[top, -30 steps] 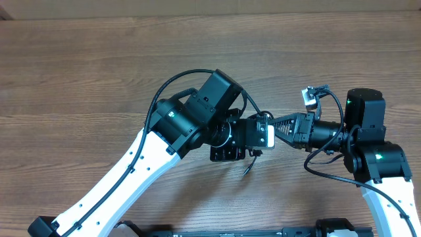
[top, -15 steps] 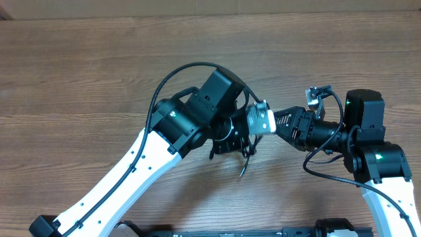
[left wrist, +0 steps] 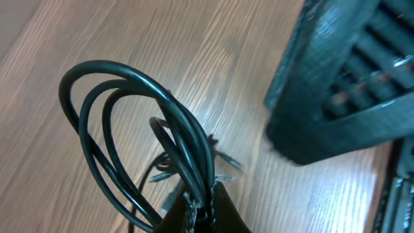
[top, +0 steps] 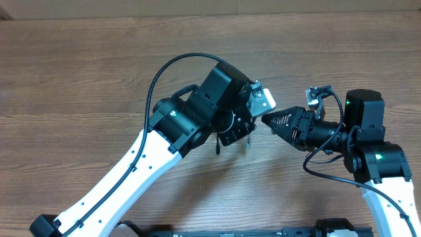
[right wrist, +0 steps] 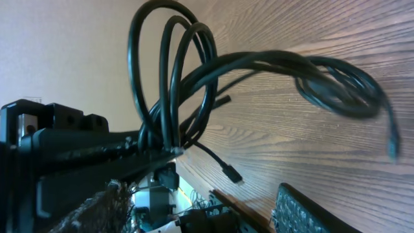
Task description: Untangle cables
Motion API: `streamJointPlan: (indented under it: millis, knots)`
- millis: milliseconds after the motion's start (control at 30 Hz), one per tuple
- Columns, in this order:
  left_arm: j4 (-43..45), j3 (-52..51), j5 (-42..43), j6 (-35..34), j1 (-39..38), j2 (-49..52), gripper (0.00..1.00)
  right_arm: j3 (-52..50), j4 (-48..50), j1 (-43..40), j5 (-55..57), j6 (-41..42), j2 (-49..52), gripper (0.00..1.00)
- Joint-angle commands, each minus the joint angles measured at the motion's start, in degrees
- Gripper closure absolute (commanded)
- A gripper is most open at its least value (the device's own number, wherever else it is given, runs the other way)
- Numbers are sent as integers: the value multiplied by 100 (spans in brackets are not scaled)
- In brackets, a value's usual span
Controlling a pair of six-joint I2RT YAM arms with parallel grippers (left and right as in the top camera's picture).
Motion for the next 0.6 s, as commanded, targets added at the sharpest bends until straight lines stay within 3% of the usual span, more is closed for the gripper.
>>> streamJointPlan:
  millis: [0,567]
  knots:
    - [111,127,446,-116,-42,20,96,129,2,-11,-4,7,-20,31]
    - [122,127,1410,-116,-55,170,96,129,286,-11,2,-2,-20,45]
